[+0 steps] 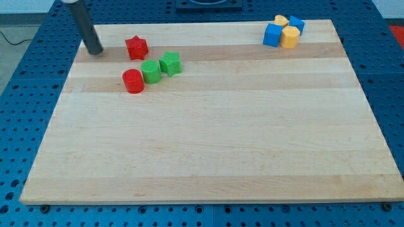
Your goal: Push the red star into the yellow heart
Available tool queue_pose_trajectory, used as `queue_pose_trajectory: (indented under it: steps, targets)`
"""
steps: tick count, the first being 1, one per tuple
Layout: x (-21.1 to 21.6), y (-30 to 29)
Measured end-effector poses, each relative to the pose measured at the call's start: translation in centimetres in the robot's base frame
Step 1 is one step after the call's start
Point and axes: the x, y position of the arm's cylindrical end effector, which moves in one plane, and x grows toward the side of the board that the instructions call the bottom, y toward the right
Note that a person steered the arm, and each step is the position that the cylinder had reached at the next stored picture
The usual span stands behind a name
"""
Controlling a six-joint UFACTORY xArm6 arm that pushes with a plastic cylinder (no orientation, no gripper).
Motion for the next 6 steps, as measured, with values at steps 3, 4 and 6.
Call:
queue_pose_trajectory:
  steps: [3, 4, 6]
  targets:
    - [-2.2, 10.0]
    - [-0.8, 3.7]
    - [4.1, 7.2]
